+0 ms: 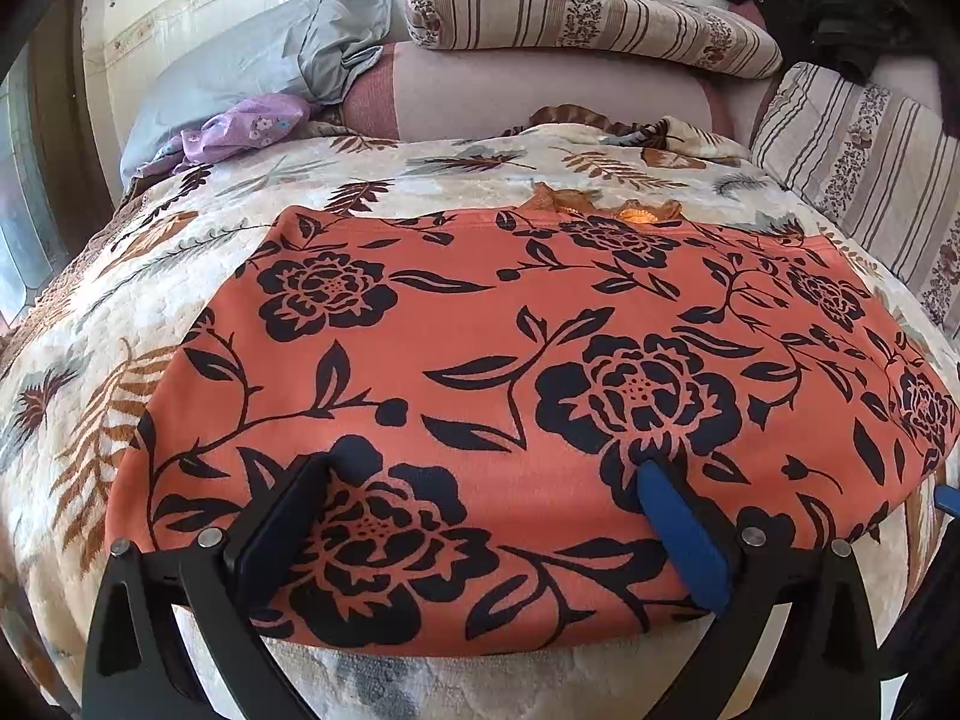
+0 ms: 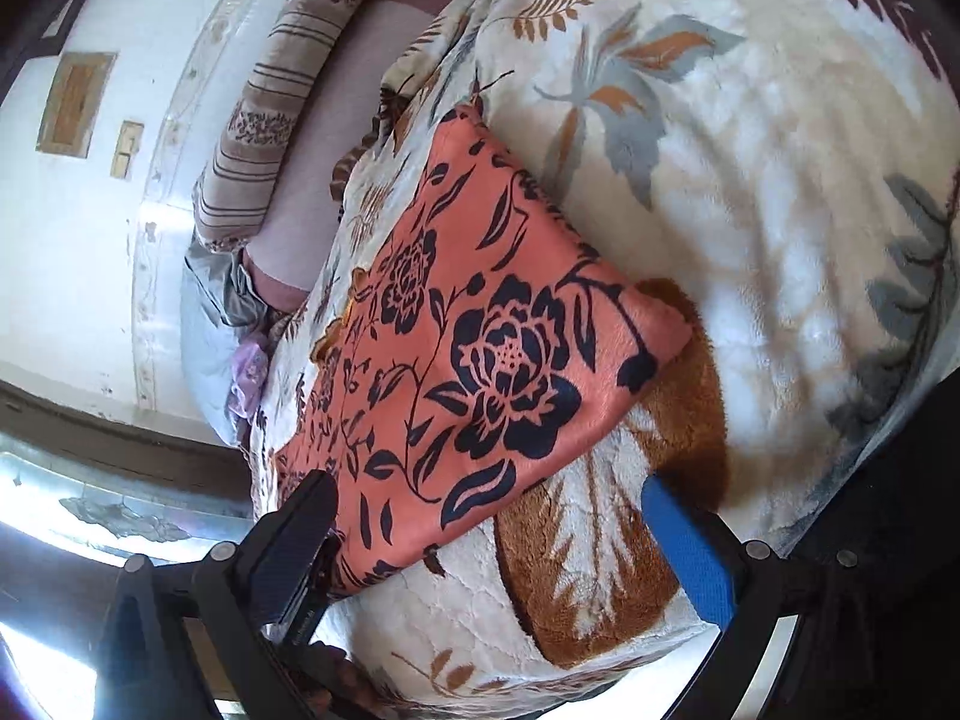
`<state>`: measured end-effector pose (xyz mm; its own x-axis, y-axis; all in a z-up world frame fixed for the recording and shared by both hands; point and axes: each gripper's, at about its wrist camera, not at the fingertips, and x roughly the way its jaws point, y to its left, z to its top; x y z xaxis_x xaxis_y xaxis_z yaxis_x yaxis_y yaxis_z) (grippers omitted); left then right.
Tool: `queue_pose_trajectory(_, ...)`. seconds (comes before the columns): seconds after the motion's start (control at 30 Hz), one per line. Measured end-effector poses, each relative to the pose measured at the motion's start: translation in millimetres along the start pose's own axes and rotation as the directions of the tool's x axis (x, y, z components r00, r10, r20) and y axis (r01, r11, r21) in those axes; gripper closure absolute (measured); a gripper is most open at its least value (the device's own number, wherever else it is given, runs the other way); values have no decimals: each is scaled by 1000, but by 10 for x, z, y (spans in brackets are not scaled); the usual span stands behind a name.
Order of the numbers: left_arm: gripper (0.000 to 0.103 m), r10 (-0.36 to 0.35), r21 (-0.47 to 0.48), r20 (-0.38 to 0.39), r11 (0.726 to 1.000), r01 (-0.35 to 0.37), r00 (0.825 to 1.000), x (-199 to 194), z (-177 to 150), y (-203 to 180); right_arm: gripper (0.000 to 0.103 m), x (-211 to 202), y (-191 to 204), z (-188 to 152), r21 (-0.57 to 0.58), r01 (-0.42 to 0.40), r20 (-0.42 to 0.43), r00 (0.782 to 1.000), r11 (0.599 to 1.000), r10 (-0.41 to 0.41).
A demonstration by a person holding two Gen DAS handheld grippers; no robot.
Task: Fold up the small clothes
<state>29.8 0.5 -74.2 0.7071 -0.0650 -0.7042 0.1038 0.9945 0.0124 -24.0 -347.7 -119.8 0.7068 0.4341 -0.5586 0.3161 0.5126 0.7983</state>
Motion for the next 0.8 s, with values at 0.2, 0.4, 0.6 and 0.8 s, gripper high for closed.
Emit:
queue_pose_trajectory(0.2,0,3,1,9,1000,-3,1000,-9,-19,-6,0,15,-159,155,127,-80,24,997,989,77)
queue_pose_trajectory(0.4,0,6,1,8,1000,-6,1000,-16,-19,-12,5,23,-151,305,136,-92,56,995,986,85)
queue_pose_trajectory(0.6,0,7,-2,1,1000,-7,1000,-54,60,-13,62,148,-160,441,125,-17,29,999,992,13)
queue_pose_trajectory(0.8,0,-18,-18,173,1000,22,985,-357,194,-19,32,205,-82,445,88,-54,36,998,995,51)
